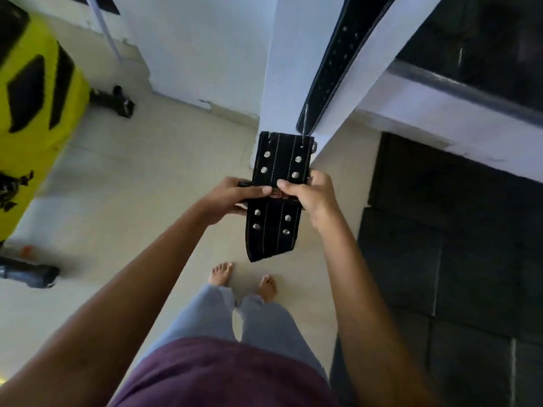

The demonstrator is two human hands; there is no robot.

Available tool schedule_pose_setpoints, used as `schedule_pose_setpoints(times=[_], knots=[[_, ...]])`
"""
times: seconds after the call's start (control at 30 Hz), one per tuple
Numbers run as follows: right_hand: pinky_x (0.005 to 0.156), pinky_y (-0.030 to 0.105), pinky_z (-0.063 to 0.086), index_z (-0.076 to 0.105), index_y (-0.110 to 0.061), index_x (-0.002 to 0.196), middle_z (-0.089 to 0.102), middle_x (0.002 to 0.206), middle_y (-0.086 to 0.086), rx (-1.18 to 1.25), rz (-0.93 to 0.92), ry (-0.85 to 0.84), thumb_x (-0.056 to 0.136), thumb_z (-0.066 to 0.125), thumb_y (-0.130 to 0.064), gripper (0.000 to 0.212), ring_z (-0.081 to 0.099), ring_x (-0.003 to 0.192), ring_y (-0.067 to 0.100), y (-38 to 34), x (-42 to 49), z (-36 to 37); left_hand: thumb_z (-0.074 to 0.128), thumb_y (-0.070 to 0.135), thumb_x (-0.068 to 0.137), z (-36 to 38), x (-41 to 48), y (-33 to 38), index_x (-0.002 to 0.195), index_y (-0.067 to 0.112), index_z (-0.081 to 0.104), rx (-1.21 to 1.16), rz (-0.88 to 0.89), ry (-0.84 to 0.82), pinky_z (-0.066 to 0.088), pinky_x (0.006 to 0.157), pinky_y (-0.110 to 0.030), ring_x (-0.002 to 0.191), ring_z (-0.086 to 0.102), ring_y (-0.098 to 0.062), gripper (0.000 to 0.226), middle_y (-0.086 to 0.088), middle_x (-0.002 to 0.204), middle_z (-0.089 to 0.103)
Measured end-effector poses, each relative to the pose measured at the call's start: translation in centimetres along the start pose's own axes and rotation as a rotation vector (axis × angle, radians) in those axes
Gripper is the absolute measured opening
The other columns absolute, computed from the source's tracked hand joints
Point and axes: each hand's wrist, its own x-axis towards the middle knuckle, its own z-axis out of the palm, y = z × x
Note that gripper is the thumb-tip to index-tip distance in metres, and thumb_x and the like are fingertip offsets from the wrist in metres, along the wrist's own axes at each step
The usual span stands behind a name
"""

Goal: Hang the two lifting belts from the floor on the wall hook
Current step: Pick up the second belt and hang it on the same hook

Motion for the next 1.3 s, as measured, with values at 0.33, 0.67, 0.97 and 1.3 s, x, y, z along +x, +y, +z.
schedule_pose_setpoints(times=[0.33, 0.67, 0.97, 1.3], knots=[[0.081, 0.031, 0.058, 0.07, -0.002, 0.1, 0.076, 0.096, 0.007, 0.055, -0.131, 0.064, 0.074, 0.081, -0.012, 0.031, 0.072, 0.089, 0.02, -9.3, -4.7, -3.8, 0.082, 0.038, 0.064, 3.0, -5.0, 9.9, 0.104, 0.006, 0.071, 0.008, 0.309, 0.112, 0.053, 0.084, -0.057, 0.095, 0.07, -0.039, 0.053, -0.02, 0.103, 0.073], [0.065, 0.019, 0.057, 0.07, -0.004, 0.101, 0.076, 0.096, 0.006, 0.095, -0.313, 0.11, 0.075, 0.08, -0.018, 0.031, 0.073, 0.083, 0.012, -14.5, -6.7, -4.4, 0.079, 0.021, 0.074, 4.1, -7.2, 14.6, 0.102, -0.006, 0.067, -0.082, 0.497, 0.175, 0.058, 0.069, -0.036, 0.08, 0.073, -0.027, 0.041, -0.019, 0.093, 0.073], [0.095, 0.044, 0.055, 0.075, -0.01, 0.096, 0.077, 0.101, 0.007, 0.252, -0.43, 0.163, 0.077, 0.079, -0.025, 0.024, 0.071, 0.099, 0.021, -21.1, -7.1, -5.8, 0.08, 0.017, 0.074, 4.9, -9.1, 16.9, 0.101, -0.005, 0.069, -0.168, 0.674, 0.193, 0.059, 0.072, -0.037, 0.081, 0.073, -0.029, 0.036, -0.019, 0.094, 0.074], [0.09, 0.039, 0.057, 0.068, -0.012, 0.114, 0.075, 0.108, 0.008, 0.24, -0.384, 0.013, 0.075, 0.08, -0.022, 0.042, 0.071, 0.101, 0.022, -8.2, -8.7, -1.5, 0.083, 0.011, 0.069, 4.5, -8.6, 15.0, 0.09, -0.007, 0.069, -0.228, 0.619, 0.298, 0.058, 0.077, -0.038, 0.077, 0.072, -0.028, 0.031, -0.017, 0.086, 0.074]])
